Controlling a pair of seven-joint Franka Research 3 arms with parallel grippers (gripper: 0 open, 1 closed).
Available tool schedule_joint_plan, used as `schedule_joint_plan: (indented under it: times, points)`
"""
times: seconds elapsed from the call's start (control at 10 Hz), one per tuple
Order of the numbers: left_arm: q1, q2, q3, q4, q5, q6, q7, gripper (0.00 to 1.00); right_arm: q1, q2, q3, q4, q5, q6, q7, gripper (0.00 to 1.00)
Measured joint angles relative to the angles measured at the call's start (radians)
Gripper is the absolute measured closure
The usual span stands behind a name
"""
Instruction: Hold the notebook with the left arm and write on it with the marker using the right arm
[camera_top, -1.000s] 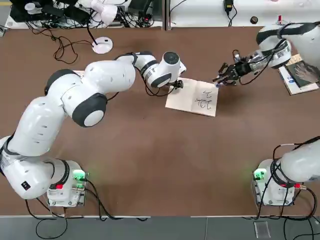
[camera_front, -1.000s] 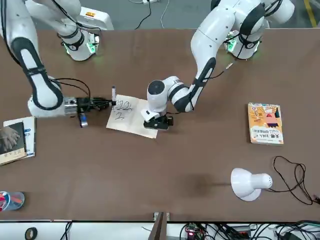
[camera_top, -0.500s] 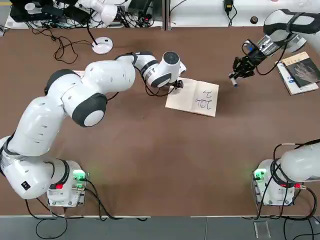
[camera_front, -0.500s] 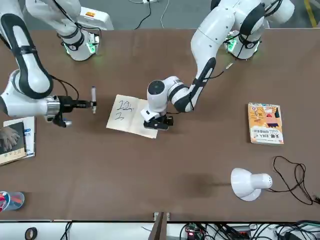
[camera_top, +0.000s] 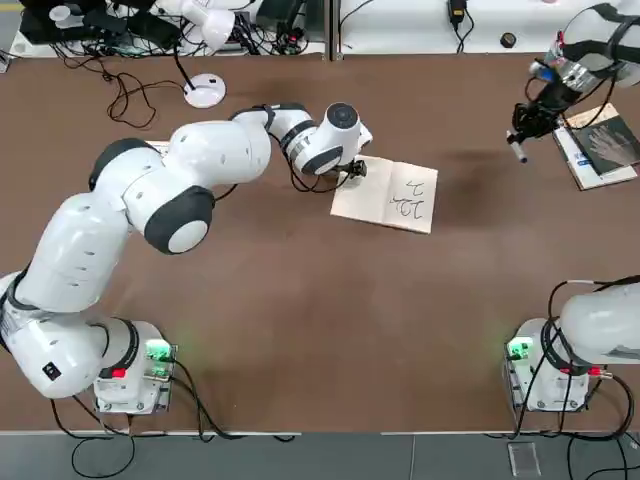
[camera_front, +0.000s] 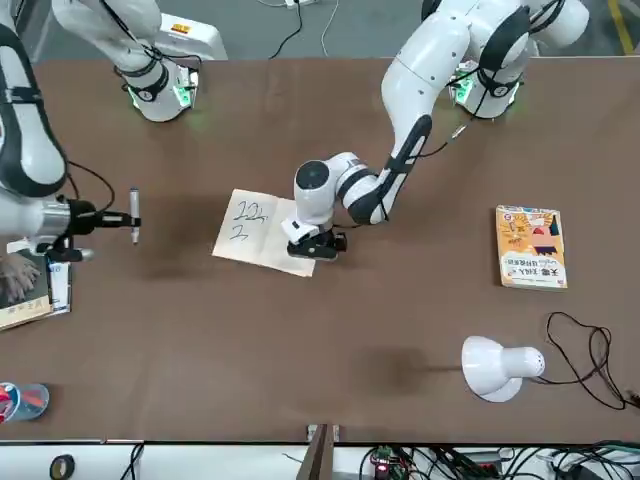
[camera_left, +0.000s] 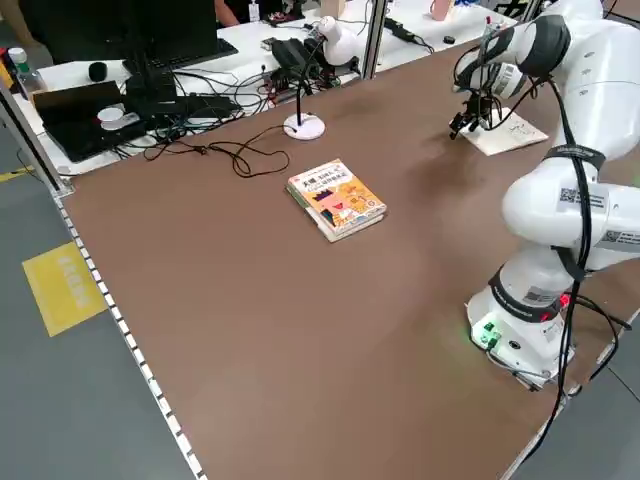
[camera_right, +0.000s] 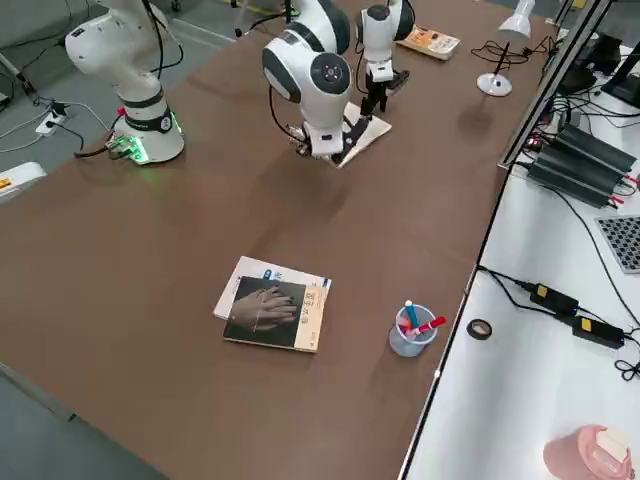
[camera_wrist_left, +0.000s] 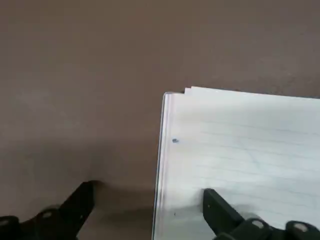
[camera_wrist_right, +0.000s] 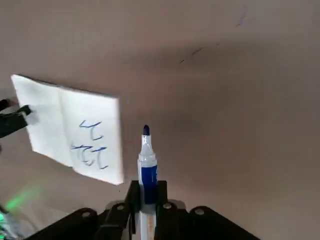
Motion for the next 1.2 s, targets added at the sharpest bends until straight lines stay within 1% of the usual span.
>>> schedule_joint_plan:
  times: [0.2, 0.5, 0.8, 1.0, 1.2]
  points:
    - [0.0, 0.0, 0.0, 0.0, 0.0, 0.0, 0.0, 0.0, -0.018, 0.023, 0.0, 0.014, -0.056, 0.05, -0.013, 0.83]
    - [0.001, -0.001, 0.004, 0.006, 0.002, 0.0, 0.005, 0.0, -0.024, 0.064, 0.0, 0.024, -0.136, 0.156, -0.014, 0.83]
    - [0.01, -0.029, 0.011, 0.028, 0.002, -0.018, 0.021, 0.0, -0.057, 0.105, -0.001, 0.031, -0.206, 0.274, -0.03, 0.83]
    - [0.023, -0.079, 0.014, 0.041, 0.004, -0.1, 0.05, 0.0, -0.077, 0.14, -0.001, 0.031, -0.225, 0.347, -0.039, 0.83]
    - [0.046, -0.154, 0.015, 0.051, 0.004, -0.2, 0.114, 0.0, -0.083, 0.185, -0.001, 0.031, -0.227, 0.426, -0.044, 0.83]
